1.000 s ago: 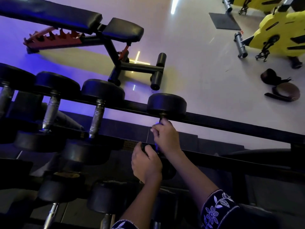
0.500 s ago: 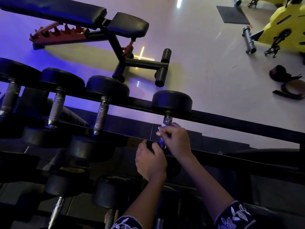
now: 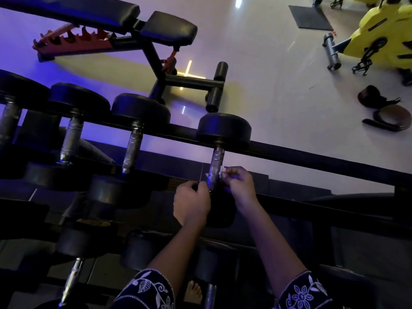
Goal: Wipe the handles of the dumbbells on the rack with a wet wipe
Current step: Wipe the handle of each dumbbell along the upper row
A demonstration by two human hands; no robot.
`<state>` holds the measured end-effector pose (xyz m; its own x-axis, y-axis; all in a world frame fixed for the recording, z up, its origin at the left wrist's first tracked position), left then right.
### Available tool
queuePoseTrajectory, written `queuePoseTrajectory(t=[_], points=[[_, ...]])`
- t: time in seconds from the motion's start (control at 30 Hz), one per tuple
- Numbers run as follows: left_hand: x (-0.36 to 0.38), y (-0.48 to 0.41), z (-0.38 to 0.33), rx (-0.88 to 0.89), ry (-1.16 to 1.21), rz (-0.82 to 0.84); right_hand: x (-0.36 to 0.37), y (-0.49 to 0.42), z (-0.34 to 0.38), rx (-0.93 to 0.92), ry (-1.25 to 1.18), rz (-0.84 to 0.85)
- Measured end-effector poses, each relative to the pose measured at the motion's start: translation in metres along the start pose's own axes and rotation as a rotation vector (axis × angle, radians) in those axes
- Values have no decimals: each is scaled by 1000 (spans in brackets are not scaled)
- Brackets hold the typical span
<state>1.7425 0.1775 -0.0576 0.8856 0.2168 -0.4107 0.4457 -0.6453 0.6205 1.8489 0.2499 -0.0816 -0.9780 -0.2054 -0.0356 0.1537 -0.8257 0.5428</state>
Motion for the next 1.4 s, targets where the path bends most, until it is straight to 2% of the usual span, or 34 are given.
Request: queuePoseTrajectory(t=[0.1, 0.2, 0.27, 0.4, 0.5, 0.57, 0.67, 0.83, 0.9, 1.0, 1.07, 1.2, 1.27, 1.4], points=[[-21, -16, 3, 10, 85, 44, 11, -7, 16, 8, -169, 88], [-40, -30, 13, 90, 125, -34, 26, -13, 29, 5, -293, 110], [-48, -26, 15, 149, 49, -123, 36, -12, 27, 14, -266, 110], [-39, -13, 15, 253, -170, -43, 50, -7, 4, -48, 31, 69], [-38, -15, 16, 303, -223, -38, 56, -16, 15, -85, -44, 14], [-37, -15, 17, 300, -254, -46, 57, -32, 32, -81, -187, -36], [-32, -11, 17, 297, -282, -67, 59, -32, 38, -39, -363, -5], [-24, -13, 19, 290, -308, -112, 48, -1, 6, -15, -51, 98], [-20, -12, 18, 290, -322, -133, 47, -11, 20, -41, -114, 73], [-15, -8, 19, 291, -362, -129, 48, -28, 46, -44, -369, 28], [-14, -8, 19, 292, -386, -127, 47, -29, 43, -29, -329, 41], [-13, -11, 20, 291, -402, -156, 39, -2, 12, 84, -47, 156], [-12, -9, 18, 294, -408, -169, 37, -3, 18, 70, -78, 146], [-8, -3, 15, 255, -436, -137, 40, -25, 45, -2, -291, 50]])
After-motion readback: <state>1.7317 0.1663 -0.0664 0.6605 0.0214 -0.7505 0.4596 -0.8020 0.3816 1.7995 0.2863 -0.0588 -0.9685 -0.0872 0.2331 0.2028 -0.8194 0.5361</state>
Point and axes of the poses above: each hand's wrist, its own y-axis away from the middle knuckle, its own x-axis out of the palm, z = x × y, the point moved 1 cm from there along -y, towards the middle knuckle, and after that the axes turned 14 degrees about z, right-handed, at the moved point
